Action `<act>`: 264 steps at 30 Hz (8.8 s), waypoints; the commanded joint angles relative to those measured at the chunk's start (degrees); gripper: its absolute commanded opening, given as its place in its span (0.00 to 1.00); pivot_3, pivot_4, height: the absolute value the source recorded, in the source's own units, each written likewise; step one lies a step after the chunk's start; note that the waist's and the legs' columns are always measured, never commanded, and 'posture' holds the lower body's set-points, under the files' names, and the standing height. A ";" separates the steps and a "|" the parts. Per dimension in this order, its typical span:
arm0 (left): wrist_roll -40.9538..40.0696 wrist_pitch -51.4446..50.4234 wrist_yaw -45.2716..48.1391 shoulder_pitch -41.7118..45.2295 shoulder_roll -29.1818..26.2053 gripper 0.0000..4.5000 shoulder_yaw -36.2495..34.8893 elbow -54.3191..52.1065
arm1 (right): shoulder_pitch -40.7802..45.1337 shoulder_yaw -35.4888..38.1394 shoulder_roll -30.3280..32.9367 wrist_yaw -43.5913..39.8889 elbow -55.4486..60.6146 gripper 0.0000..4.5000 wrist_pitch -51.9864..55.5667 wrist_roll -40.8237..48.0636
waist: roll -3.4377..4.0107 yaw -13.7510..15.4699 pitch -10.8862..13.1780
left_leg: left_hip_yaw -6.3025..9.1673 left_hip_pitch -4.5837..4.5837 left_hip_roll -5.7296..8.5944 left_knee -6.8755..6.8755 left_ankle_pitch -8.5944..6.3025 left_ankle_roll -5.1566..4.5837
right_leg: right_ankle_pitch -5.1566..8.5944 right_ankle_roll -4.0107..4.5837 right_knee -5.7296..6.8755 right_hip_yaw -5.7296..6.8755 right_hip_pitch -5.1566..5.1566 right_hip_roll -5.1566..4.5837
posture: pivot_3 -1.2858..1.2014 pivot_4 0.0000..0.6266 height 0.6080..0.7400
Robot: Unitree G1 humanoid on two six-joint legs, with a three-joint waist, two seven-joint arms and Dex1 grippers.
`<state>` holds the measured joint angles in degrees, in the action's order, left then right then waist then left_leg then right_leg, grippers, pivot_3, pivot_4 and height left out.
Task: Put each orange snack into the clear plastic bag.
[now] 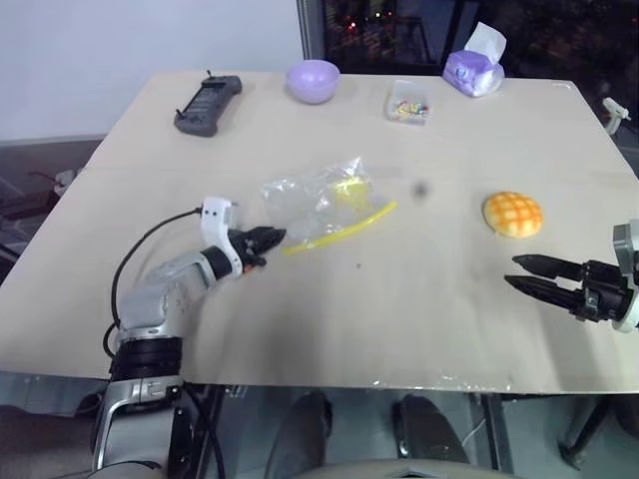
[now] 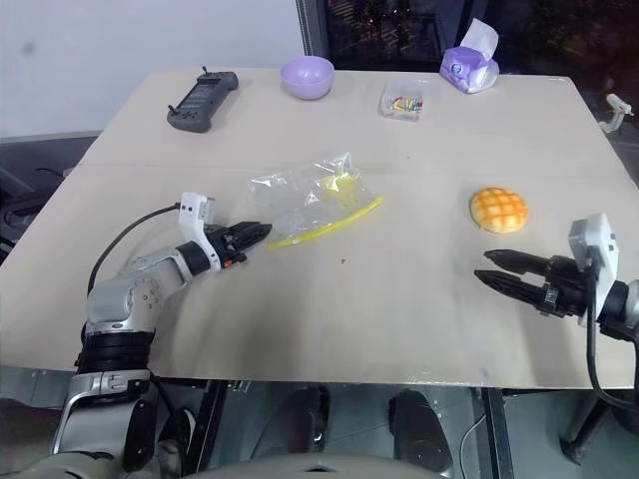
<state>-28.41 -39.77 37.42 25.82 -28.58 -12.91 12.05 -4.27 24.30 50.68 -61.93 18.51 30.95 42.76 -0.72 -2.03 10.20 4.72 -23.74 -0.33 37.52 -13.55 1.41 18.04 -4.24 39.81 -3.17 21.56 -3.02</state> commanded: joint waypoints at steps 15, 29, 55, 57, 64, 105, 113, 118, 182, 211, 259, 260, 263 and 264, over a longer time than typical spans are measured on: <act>-0.50 -1.28 1.15 9.41 3.86 0.41 0.82 13.38 | -2.27 2.19 -2.26 2.15 3.52 0.42 -1.68 -0.41 | -0.01 0.85 -0.02 | 0.02 0.01 0.04 0.02 0.00 0.00 | 0.00 0.00 0.01 0.02 -0.03 -0.01 | 0.52 0.24 1.00; -2.73 -3.08 1.62 12.67 6.02 0.02 -2.14 18.95 | -4.87 2.41 -3.72 4.12 5.35 0.44 -2.61 -0.92 | 0.00 1.17 -0.04 | 0.04 0.02 0.05 0.04 0.00 0.01 | 0.00 0.00 0.01 0.04 -0.05 -0.01 | 0.52 0.24 1.00; -47.36 -32.56 -51.35 25.61 27.77 0.02 -30.77 2.66 | 26.79 -35.35 -18.62 32.09 -17.64 0.44 -31.84 -51.50 | -0.10 -0.20 -0.02 | 0.09 -0.11 0.05 0.29 0.16 0.29 | -0.01 -0.01 0.02 0.00 0.01 -0.05 | 0.52 0.24 1.00; -50.10 -31.72 -53.78 25.56 27.98 0.02 -30.42 2.63 | 28.83 -37.04 -20.64 33.25 -20.71 0.44 -33.37 -53.67 | -0.10 -0.20 -0.02 | 0.08 -0.10 0.05 0.29 0.17 0.30 | -0.01 -0.01 0.03 -0.02 0.01 -0.06 | 0.52 0.24 1.00; -54.06 -29.53 -55.80 23.83 25.75 0.02 -27.04 3.04 | 35.74 -40.29 -25.77 39.41 -33.10 0.44 -38.83 -60.52 | -0.09 -0.22 -0.02 | 0.05 -0.09 0.07 0.31 0.17 0.31 | -0.01 -0.01 0.04 -0.02 0.02 -0.05 | 0.52 0.24 1.00; -8.40 6.26 -14.00 9.46 -4.75 0.37 5.33 -11.77 | 52.08 -41.02 -32.50 41.84 -48.34 0.00 -38.30 -64.60 | -0.08 -1.86 -0.01 | 0.01 0.01 0.04 -0.08 0.25 0.44 | -0.01 0.01 -0.01 -0.08 0.11 0.01 | 0.52 0.24 1.00; 0.91 17.00 -10.87 17.75 -5.72 0.37 6.07 -11.22 | 53.55 -42.67 -34.14 39.84 -49.93 0.00 -36.70 -65.12 | -0.21 -1.09 0.06 | 0.06 -0.08 0.07 -0.10 0.25 0.44 | -0.01 0.01 -0.08 0.00 0.14 -0.03 | 0.52 0.24 1.00; 16.11 26.17 -0.55 10.33 -10.85 0.37 22.07 -18.89 | 54.60 -42.59 -36.33 40.71 -49.51 0.00 -30.45 -65.65 | -0.15 -1.62 0.04 | -0.04 -0.04 0.09 -0.30 0.25 0.44 | -0.01 0.01 -0.19 -0.09 0.13 -0.04 | 0.52 0.24 1.00; 43.41 45.06 -4.29 3.44 -4.88 0.00 26.01 -7.41 | 51.95 -41.33 -36.08 39.07 -42.64 0.16 -26.70 -64.66 | -0.07 -1.90 0.09 | -0.07 -0.04 -0.04 -0.26 0.16 0.27 | 0.00 0.03 0.03 -0.17 0.31 0.12 | 0.52 0.24 1.00; 40.64 44.91 -3.16 2.34 -2.99 0.00 25.01 -9.19 | 49.31 -27.52 -43.17 33.21 -31.73 0.02 1.99 -38.38 | -0.07 -1.90 0.08 | 0.00 -0.04 -0.03 -0.21 0.12 0.20 | 0.00 0.03 0.06 -0.10 0.27 0.12 | 0.52 0.24 1.00; 34.84 50.16 5.89 5.94 -2.50 0.00 24.80 -9.36 | 51.05 -45.11 -35.41 32.66 -52.65 0.19 -44.08 -57.18 | -0.07 -1.95 0.08 | 0.00 -0.03 -0.04 -0.21 0.15 0.26 | 0.00 0.03 0.03 -0.10 0.27 0.12 | 0.52 0.24 1.00; 34.96 50.64 5.81 6.09 -2.67 0.00 24.82 -8.77 | 51.61 -46.74 -34.31 34.72 -53.68 0.29 -47.34 -60.39 | -0.07 -1.96 0.08 | -0.01 -0.02 -0.04 -0.21 0.16 0.27 | 0.00 0.03 0.03 -0.10 0.27 0.12 | 0.52 0.24 1.00; 34.93 51.67 5.75 6.45 -2.86 0.00 24.97 -7.53 | 52.89 -48.45 -33.22 39.64 -56.26 0.60 -52.71 -65.23 | -0.07 -1.93 0.08 | -0.01 -0.02 -0.03 -0.20 0.24 0.40 | 0.00 0.03 0.04 -0.10 0.27 0.12 | 0.52 0.24 1.00; 34.90 51.99 5.78 6.56 -2.84 0.00 25.07 -7.21 | 53.24 -48.53 -33.21 40.68 -56.83 0.72 -53.62 -66.06 | -0.07 -1.93 0.08 | -0.01 -0.03 -0.03 -0.20 0.24 0.41 | 0.00 0.03 0.03 -0.10 0.27 0.12 | 0.52 0.24 1.00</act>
<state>6.72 10.59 43.35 31.23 -31.18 13.24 5.42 47.16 -23.93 17.37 -23.89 -38.51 -19.50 -21.57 -0.80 -3.96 10.28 4.71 -23.77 -0.36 37.32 -13.31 1.83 18.04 -4.21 39.84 -3.28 21.82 -2.91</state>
